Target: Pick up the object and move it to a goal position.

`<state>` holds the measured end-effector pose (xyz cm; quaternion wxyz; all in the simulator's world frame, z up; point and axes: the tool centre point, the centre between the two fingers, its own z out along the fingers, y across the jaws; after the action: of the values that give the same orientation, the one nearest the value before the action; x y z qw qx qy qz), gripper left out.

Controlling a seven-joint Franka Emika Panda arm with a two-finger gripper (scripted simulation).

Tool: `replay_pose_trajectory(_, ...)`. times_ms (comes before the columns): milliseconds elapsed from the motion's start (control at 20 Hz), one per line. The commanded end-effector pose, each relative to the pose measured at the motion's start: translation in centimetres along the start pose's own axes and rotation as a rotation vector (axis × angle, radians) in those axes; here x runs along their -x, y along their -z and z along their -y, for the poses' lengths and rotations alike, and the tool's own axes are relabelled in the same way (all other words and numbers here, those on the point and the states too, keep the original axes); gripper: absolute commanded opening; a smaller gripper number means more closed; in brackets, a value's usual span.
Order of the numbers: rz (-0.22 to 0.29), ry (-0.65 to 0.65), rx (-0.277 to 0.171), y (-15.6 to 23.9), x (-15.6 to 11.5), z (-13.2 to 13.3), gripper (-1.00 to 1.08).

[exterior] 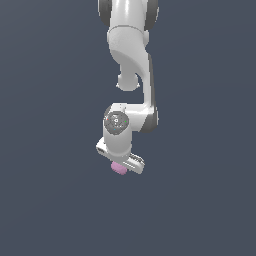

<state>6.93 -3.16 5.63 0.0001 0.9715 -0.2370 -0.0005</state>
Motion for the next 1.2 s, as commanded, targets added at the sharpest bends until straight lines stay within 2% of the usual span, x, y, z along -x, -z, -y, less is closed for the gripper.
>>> replay_pose_trajectory(0, 0.000, 0.000, -0.001, 0.9, 0.7, 0.0, -1.00)
replay_pose_trajectory(300, 0.000, 0.000, -0.001, 4.1, 3.3, -0.2, -1.00)
replay_pose_trajectory(1150, 0.000, 0.001, -0.001, 16.1, 12.9, -0.9, -1.00)
